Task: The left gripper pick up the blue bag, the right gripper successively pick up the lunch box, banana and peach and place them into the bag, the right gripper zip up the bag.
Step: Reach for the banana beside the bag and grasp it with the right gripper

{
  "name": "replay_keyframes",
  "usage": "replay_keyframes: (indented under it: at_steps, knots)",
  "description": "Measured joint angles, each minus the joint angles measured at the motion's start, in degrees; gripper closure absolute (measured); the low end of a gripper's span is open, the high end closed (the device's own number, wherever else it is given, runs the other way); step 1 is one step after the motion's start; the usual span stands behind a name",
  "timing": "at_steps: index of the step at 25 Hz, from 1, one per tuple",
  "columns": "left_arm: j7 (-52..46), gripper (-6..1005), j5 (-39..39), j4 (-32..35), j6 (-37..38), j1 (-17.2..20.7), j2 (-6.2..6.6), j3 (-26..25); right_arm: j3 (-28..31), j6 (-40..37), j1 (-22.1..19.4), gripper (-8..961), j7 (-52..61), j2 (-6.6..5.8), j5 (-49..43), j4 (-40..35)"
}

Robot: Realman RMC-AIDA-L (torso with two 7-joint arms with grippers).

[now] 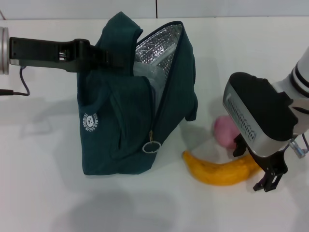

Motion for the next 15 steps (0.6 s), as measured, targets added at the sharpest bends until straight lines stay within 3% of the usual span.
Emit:
replay_keyframes:
  at_steps: [15]
  knots:
    - [0.4, 969, 0.0, 0.1, 0.0, -0.1, 0.0, 0.0, -1.5, 2.4, 0.2, 213, -0.3, 0.09, -0.6, 1.6]
